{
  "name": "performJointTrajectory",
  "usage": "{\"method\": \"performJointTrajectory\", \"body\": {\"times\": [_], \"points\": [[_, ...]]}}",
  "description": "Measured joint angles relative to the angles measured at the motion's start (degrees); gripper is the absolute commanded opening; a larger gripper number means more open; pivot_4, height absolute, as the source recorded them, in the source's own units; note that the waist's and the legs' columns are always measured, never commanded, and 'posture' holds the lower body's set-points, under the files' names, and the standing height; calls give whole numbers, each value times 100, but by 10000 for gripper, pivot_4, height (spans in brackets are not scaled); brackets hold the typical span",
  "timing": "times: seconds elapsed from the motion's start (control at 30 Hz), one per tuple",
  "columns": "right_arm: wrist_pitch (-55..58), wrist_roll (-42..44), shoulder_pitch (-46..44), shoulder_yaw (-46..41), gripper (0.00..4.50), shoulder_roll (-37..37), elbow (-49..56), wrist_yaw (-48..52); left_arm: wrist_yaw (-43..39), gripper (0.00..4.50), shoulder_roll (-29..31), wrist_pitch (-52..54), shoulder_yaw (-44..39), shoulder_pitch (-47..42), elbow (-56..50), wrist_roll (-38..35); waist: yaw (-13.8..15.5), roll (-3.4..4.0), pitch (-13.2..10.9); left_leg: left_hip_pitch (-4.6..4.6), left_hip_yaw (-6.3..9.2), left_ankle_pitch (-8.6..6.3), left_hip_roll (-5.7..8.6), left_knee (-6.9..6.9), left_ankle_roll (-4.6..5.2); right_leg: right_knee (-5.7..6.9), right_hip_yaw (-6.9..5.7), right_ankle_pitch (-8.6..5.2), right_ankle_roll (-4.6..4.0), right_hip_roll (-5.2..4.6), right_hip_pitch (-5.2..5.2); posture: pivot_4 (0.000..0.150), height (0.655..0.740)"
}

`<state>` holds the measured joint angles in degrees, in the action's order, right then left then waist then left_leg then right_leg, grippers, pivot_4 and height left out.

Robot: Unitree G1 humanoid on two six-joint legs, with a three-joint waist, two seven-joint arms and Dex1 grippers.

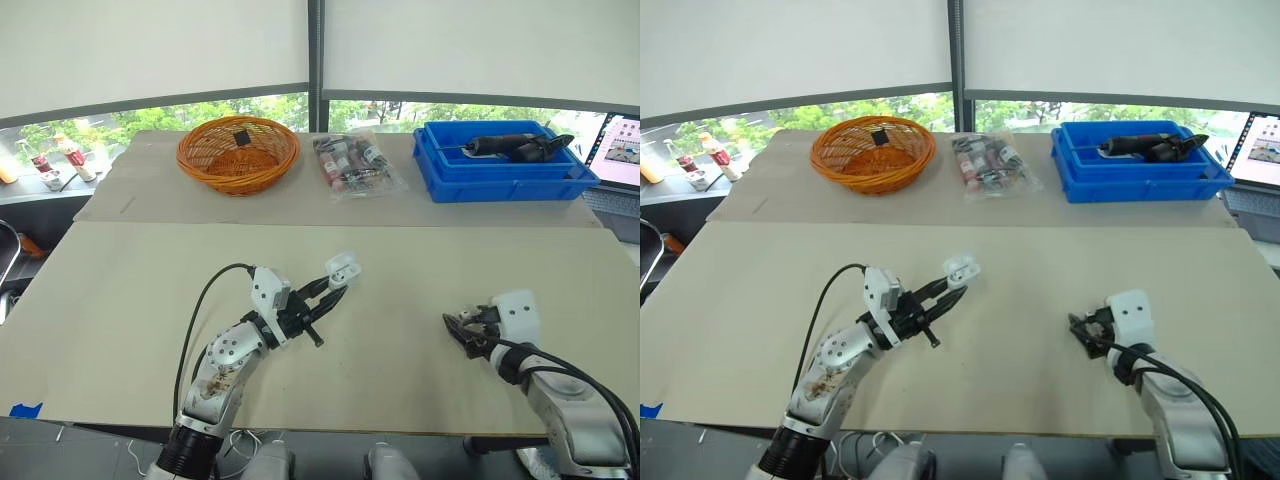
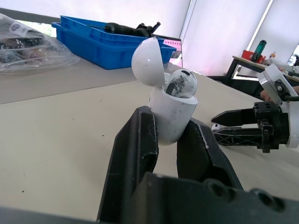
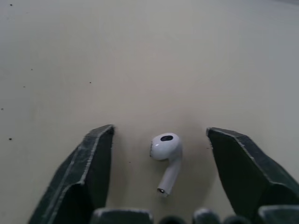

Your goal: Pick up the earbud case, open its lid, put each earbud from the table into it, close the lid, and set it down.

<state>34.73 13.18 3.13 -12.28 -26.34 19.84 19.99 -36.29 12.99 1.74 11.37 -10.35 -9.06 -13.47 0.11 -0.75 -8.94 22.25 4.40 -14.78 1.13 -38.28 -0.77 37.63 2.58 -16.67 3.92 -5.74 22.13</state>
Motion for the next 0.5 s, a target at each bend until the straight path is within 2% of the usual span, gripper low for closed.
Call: {"method": "performJointTrajectory", "body": {"times": [0.17, 0.2, 0.4, 0.5], "points": [[254, 154, -9, -7, 5475, -148, 97, 121, 3, 5640, 2, 0, 0, 4, 0, 2, 15, 0, 0, 1, -1, 0, 1, -2, 0, 0, 0, 0, 0, -1, 0, 1500, 7400], [304, 186, -15, -10, 3534, -321, 98, 253, 4, 5640, 4, 0, 0, 19, -1, 3, 14, 1, 0, 1, -1, 0, 2, -2, 0, -1, 0, 0, 0, -1, 0, 1500, 7400], [457, 422, -188, 152, 3548, -1383, -26, 1414, 26, 5640, -3, 0, 16, 145, -16, 16, -24, 1, 0, 2, -3, 0, 0, -1, 1, -2, 1, 0, 0, 1, 2, 1500, 7400], [-7, 405, -356, 424, 3548, -2025, -69, 2282, 27, 5640, -1, -2, 48, 172, -50, 23, -39, 1, 0, 3, -2, -1, -1, -1, 2, -3, -2, 0, 0, 2, 2, 1500, 7400]]}}
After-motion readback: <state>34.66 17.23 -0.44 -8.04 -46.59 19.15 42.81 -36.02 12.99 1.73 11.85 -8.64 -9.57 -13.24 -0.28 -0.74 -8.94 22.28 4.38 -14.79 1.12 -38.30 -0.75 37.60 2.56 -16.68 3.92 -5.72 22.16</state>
